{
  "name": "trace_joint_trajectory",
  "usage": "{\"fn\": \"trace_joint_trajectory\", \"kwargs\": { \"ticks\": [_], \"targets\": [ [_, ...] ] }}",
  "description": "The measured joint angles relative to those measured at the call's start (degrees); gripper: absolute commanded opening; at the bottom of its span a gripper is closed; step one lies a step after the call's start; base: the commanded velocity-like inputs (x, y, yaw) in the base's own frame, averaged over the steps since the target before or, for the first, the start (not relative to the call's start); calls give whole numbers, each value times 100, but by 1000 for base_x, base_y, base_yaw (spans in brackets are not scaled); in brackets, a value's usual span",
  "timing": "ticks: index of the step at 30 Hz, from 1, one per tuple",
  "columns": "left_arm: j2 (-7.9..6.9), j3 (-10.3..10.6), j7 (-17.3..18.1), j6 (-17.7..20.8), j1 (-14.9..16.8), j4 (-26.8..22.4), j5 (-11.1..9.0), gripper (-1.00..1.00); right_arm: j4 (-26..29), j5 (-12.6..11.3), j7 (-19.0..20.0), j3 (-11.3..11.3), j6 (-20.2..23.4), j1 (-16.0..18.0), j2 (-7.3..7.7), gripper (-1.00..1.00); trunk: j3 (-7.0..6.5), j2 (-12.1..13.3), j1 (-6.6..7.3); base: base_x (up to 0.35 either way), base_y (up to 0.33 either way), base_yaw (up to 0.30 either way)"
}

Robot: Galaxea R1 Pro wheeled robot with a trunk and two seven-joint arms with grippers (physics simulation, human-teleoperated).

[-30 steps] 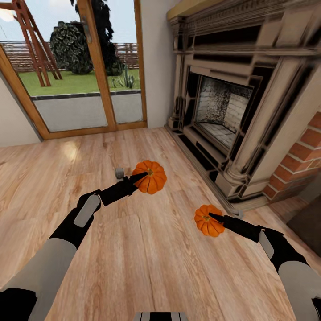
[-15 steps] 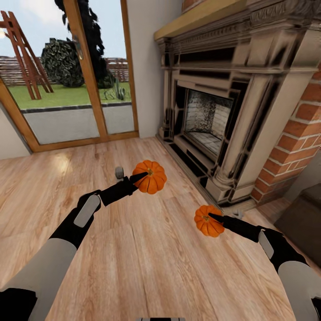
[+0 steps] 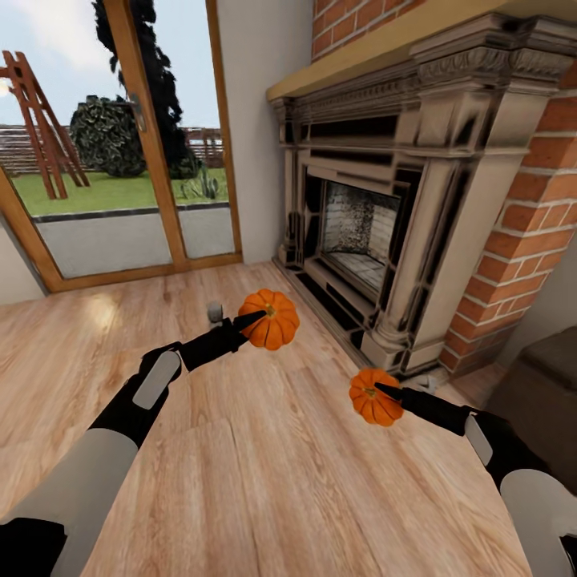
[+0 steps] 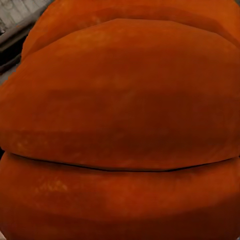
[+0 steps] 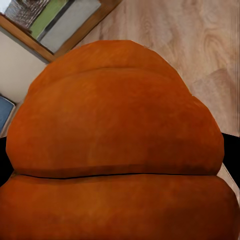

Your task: Place each of the two pumpkins and all three candles from the living room inside a cabinet in the living room (use any cabinet), then make sure every cabinet is closed, and position the cauldron so it is next to a table in the living room.

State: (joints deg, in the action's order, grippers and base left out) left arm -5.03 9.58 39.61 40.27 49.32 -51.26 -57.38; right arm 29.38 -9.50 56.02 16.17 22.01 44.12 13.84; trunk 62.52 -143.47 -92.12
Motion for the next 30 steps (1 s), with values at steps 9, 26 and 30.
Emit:
{"fn": "trace_joint_trajectory", "kwargs": {
  "ticks": [9,26,30],
  "targets": [
    [-17,4,-26,-43,-44,571,45,-100,2,-12,1,0,15,0,3,-100,-54,0,0,0,0,-227],
    [-21,740,-109,-87,-80,2266,118,-100,-3,-15,2,9,55,-17,20,-100,-444,20,39,0,0,-115],
    [-84,753,-111,-81,-80,2262,111,-100,-5,-16,1,11,56,-17,60,-100,-532,92,82,0,0,-225]
  ]
}}
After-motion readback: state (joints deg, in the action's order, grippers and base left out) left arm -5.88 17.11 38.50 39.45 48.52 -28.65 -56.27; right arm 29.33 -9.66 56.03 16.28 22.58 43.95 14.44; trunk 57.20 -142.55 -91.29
